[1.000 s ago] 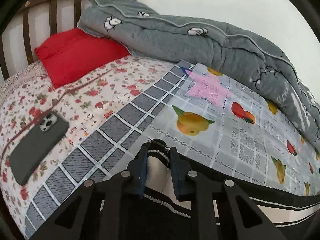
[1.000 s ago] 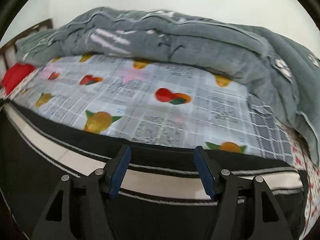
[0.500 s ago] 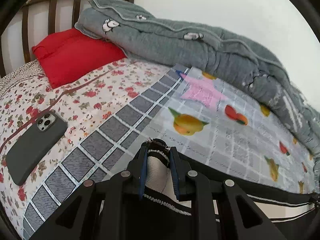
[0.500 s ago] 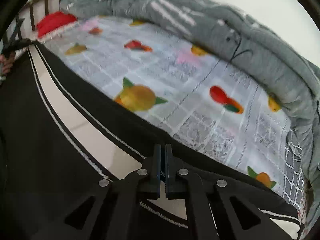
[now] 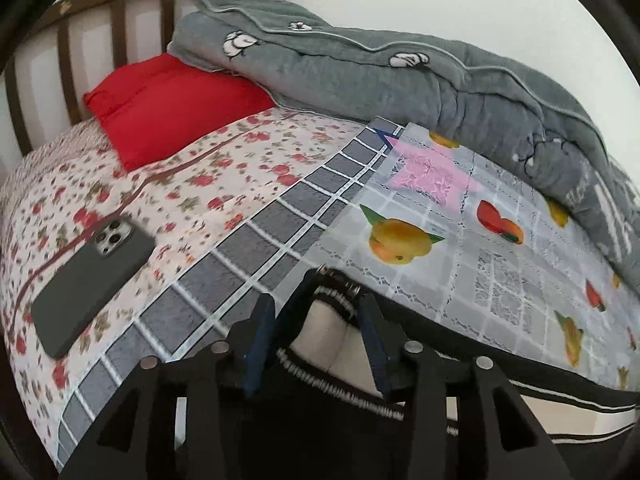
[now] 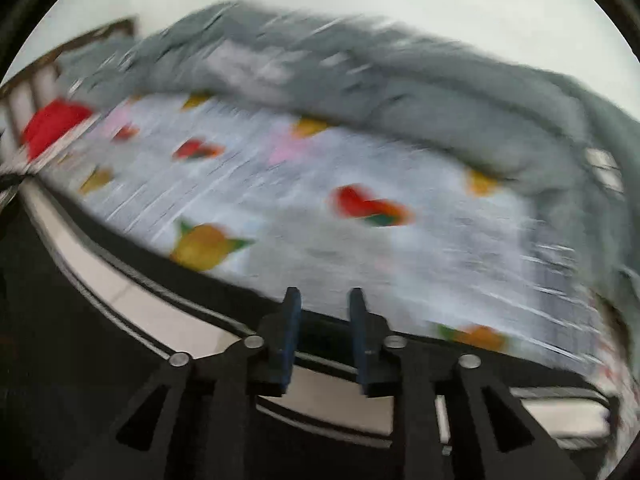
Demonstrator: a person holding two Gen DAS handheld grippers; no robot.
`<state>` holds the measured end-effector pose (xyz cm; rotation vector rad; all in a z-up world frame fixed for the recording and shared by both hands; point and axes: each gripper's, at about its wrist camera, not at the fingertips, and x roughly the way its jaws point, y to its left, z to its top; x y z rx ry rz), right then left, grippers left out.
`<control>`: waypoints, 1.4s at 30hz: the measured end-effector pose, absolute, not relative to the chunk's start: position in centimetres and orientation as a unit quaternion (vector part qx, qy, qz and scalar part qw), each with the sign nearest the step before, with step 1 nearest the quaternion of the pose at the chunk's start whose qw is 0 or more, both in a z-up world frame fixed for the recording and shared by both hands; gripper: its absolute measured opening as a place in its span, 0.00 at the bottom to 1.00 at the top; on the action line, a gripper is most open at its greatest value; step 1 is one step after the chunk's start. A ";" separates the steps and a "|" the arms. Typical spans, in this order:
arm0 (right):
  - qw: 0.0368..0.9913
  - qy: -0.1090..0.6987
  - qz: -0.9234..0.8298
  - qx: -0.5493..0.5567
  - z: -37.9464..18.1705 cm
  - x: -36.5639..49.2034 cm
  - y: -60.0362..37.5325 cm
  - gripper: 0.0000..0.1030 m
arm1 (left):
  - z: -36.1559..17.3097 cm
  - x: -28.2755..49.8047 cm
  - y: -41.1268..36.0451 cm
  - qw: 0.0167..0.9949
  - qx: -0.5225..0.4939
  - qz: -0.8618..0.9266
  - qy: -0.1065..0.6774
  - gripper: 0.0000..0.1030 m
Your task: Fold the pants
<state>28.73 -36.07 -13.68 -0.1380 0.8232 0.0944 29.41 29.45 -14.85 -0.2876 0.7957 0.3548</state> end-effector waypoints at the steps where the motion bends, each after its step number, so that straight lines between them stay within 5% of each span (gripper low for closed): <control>1: 0.916 0.396 0.019 -0.062 -13.4 27.9 -37.6 0.39 | -14.7 29.0 29.4 0.896 -0.140 0.172 0.384 0.40; 8: 0.888 0.457 -0.052 0.020 -18.7 29.6 -45.5 0.39 | -13.9 26.9 27.6 0.900 -0.146 0.165 0.376 0.50; 13: 0.898 0.433 -0.068 0.034 -15.8 28.5 -44.4 0.40 | -13.0 24.3 25.9 0.903 -0.141 0.158 0.374 0.53; 17: 0.910 0.409 -0.062 0.037 -13.7 25.9 -42.1 0.50 | -13.0 21.3 25.1 0.902 -0.147 0.149 0.377 0.54; 42: 0.926 0.366 -0.035 0.084 -7.7 9.8 -39.7 0.55 | -14.6 9.0 24.8 0.892 -0.238 0.092 0.373 0.59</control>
